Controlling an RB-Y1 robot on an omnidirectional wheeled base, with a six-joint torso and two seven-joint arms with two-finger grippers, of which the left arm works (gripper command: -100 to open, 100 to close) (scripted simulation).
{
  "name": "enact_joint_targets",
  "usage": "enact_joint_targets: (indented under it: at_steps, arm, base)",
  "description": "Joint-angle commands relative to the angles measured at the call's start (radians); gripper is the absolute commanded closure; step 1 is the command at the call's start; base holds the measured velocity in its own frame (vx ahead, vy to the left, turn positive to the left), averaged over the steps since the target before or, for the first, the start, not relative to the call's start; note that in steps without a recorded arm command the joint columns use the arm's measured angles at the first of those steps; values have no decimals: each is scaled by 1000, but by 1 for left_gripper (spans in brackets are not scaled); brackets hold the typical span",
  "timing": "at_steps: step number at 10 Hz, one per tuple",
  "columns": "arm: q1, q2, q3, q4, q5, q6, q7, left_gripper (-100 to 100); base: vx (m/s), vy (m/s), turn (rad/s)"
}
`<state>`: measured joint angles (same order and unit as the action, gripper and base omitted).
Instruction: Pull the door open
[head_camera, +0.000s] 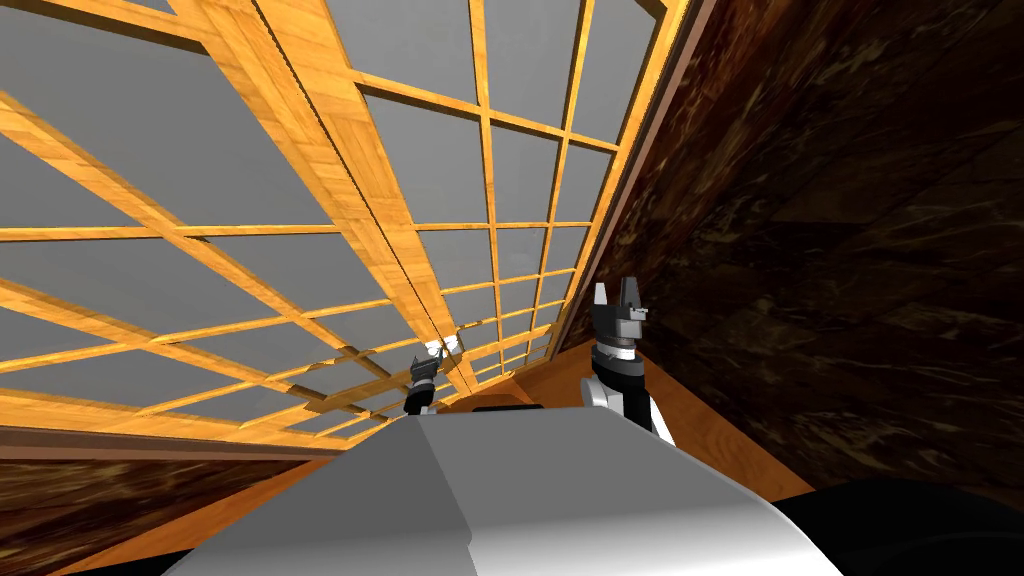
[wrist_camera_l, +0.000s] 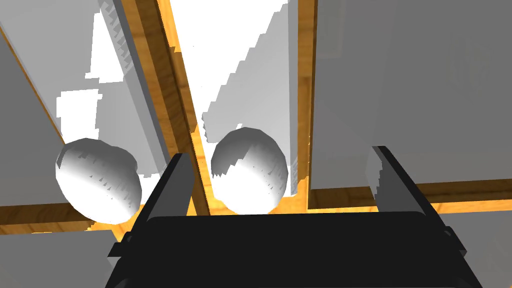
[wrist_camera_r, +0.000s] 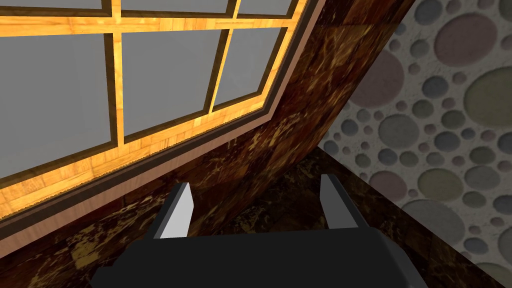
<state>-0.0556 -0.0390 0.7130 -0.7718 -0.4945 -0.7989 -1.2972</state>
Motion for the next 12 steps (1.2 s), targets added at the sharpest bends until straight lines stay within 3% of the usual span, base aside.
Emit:
enact_joint_targets:
  at_steps: [1,2,7,8,10,12]
  arm:
    - [0,0,0,0,0,0,0,-100]
    - [0,0,0,0,0,0,0,100]
    - [0,0,0,0,0,0,0,100]
    - [20,5,2,9,8,3,16,100]
    - [27,8,3,10,11,3,21,100]
    - [53,21,11,18,22,6,41,100]
  base:
    - [15,4,1]
    - [3,-4,-17]
    - [-2,-5,-6]
    - [-100,-33,8]
    - [-140,-34,27]
    - [-161,-34,48]
